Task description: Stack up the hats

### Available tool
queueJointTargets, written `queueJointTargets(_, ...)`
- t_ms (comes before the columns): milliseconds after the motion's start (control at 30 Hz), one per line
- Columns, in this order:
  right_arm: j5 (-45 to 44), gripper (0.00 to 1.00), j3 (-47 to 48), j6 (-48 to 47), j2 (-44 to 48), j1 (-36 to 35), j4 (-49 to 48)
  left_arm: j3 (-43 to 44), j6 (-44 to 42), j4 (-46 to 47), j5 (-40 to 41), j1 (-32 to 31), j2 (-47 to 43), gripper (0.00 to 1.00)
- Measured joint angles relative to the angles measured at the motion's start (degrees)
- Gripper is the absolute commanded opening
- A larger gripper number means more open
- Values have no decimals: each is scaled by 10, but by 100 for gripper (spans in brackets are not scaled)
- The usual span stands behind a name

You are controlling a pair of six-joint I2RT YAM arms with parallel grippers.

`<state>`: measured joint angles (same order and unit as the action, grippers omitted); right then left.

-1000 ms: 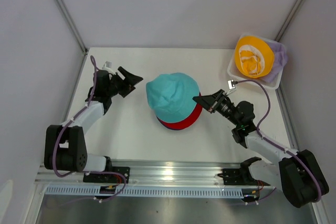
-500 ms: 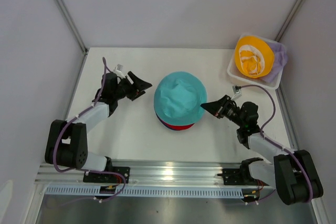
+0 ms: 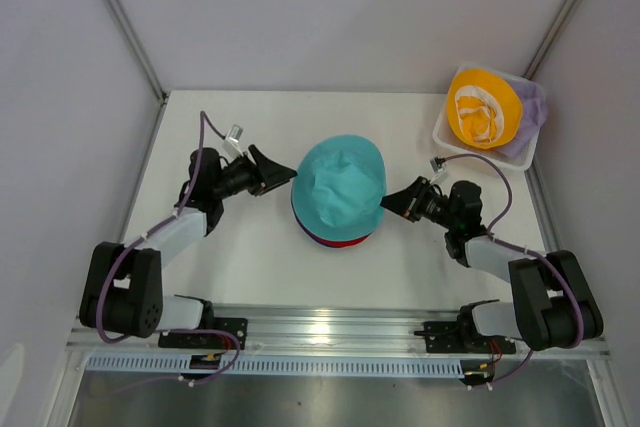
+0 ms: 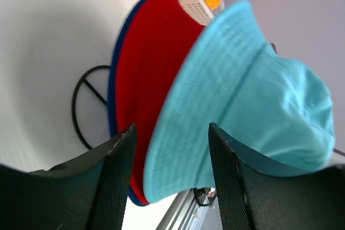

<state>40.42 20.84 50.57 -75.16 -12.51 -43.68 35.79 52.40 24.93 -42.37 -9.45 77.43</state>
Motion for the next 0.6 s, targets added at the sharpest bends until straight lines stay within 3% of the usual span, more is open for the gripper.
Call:
queueJointTargets(333,4,0,19,-17,0,2,36,-3,-14,27,-27,0,-27,60)
queueJointTargets(600,7,0,27,-23,0,3,52,0,-11,89,-59,0,64,56)
